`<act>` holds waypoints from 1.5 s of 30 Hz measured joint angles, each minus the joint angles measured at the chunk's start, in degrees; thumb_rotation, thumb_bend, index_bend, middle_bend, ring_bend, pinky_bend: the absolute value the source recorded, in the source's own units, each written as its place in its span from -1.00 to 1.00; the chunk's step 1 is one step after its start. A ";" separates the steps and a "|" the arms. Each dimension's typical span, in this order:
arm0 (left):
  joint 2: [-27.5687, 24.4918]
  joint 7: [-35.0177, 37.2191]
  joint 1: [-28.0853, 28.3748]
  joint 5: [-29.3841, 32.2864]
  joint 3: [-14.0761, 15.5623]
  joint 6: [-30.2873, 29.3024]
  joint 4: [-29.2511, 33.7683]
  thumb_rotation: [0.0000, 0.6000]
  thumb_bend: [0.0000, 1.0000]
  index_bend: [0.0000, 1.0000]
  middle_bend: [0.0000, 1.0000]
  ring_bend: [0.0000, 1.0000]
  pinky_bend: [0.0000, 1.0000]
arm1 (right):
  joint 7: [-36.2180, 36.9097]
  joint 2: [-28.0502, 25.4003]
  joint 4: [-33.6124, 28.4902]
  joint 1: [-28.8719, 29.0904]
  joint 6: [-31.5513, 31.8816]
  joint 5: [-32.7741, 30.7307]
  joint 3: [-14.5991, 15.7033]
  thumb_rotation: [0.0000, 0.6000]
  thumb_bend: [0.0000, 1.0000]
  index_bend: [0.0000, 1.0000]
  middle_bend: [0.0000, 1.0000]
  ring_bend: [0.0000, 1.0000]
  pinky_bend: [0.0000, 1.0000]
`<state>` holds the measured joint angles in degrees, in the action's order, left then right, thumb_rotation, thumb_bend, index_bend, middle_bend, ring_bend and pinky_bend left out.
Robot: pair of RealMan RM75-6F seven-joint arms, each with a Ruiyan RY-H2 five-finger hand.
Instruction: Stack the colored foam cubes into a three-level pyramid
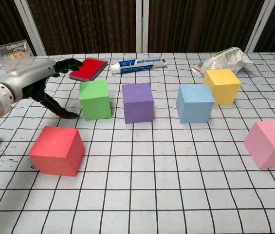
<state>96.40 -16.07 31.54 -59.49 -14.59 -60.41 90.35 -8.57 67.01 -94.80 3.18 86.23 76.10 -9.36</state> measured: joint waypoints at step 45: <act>11.32 8.90 6.31 -5.98 -0.99 -0.90 -19.27 1.00 -0.73 -0.83 -0.18 -0.92 -0.92 | 3.05 0.19 2.63 0.27 -1.70 -1.42 0.21 1.00 -0.99 -1.00 -1.00 -1.00 -1.00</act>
<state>107.73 -7.17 37.85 -65.47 -15.58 -61.31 71.08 -5.53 67.21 -92.17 3.45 84.52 74.68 -9.16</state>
